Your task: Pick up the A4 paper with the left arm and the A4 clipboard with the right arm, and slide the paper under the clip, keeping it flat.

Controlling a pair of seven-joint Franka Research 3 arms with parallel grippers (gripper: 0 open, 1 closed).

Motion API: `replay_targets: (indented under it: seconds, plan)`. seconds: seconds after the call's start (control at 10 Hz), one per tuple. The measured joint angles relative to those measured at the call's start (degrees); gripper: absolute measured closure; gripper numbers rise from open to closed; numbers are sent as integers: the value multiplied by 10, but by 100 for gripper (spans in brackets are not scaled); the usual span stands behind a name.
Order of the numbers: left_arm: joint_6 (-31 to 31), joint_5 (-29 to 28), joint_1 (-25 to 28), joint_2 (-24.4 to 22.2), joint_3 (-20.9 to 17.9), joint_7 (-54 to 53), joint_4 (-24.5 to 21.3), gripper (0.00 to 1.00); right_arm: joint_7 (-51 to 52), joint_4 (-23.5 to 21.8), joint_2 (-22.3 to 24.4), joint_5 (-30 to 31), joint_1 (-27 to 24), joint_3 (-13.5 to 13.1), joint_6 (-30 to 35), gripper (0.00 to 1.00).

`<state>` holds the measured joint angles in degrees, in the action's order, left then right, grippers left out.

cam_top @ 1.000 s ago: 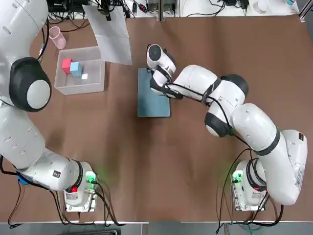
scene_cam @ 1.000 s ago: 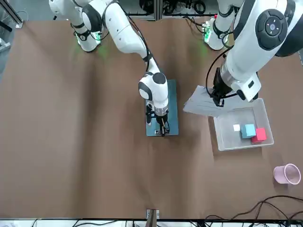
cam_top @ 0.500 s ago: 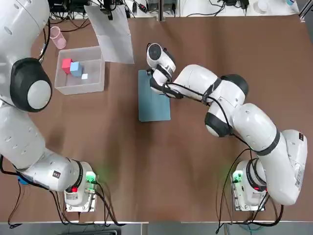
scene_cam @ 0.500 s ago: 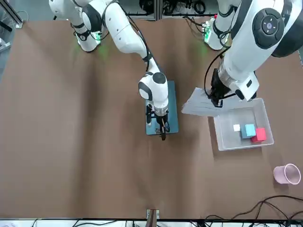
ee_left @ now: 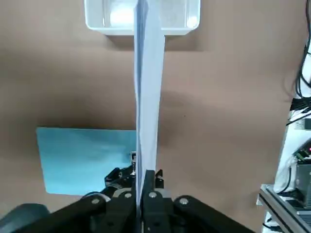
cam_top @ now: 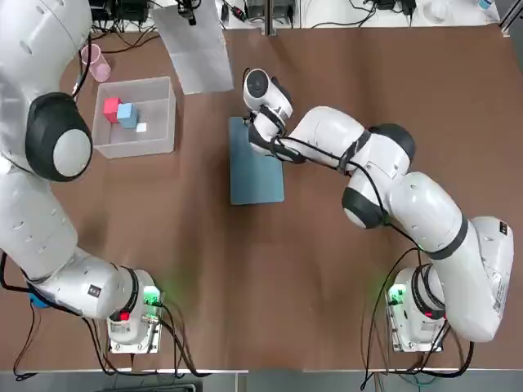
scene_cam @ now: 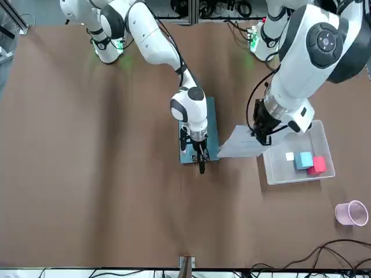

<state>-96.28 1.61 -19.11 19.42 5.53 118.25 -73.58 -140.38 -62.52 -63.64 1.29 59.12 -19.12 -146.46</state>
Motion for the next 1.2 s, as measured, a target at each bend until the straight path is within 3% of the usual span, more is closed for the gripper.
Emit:
replay_targets:
  seconds: [0.5,0.8,1.0,1.2]
  plan:
    - [-6,0,0,2,0,3,4,99,7,26,7,0,-14,-6,11,0]
    - [-51,0,-1,3,-1,16,4,99,159,23,61,-12,-46,-5,87,0]
    - [-121,0,-14,17,-1,23,1,99,293,-32,127,-21,-81,1,99,0]
    - [-172,-17,-47,42,-2,39,-1,99,445,-129,215,-24,-113,2,102,0]
